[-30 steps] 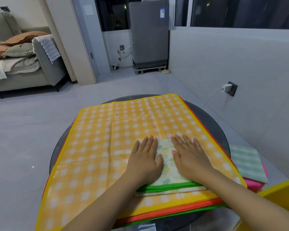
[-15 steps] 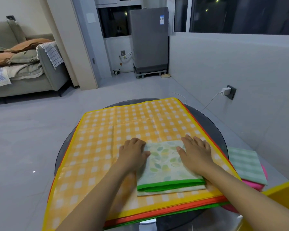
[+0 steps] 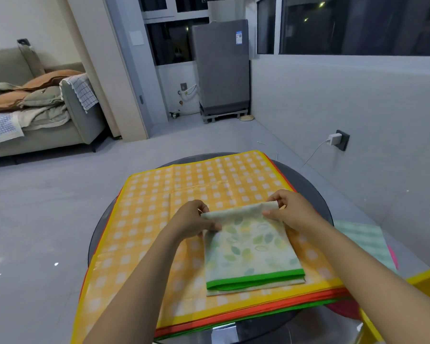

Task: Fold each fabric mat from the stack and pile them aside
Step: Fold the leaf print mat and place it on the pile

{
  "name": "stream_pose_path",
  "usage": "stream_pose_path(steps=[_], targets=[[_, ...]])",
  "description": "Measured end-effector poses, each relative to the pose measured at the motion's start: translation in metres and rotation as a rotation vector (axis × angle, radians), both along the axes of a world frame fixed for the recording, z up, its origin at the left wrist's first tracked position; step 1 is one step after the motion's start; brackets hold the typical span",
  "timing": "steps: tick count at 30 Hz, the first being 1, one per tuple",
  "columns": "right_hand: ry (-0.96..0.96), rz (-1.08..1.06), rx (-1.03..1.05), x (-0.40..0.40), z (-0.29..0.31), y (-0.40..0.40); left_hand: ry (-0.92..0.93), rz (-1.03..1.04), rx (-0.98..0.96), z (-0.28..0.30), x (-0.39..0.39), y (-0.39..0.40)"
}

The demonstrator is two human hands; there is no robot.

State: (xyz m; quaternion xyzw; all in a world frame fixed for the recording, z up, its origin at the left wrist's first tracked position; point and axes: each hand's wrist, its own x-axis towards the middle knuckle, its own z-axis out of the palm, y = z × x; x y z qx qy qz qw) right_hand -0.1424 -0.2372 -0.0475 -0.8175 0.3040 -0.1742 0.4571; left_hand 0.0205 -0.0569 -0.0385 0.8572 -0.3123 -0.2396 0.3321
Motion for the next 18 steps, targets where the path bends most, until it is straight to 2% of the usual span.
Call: stream_pose_path(steps=[3,7,14,18], targets=[[-0.091,-0.014,0.009,-0.023,0.021,0.001,0.206,0.035,-0.226,0.015,-0.013,0.006],[-0.170,-0.037,0.046,-0.056,0.045,-0.004,0.279,0.074,-0.443,0.040,-0.037,0.001],[-0.304,-0.179,-0.013,-0.115,0.086,-0.039,0.211,-0.074,-0.612,0.083,-0.081,-0.056],[-0.332,-0.225,-0.042,-0.146,0.092,-0.074,0.262,-0.169,-0.632,0.086,-0.102,-0.105]])
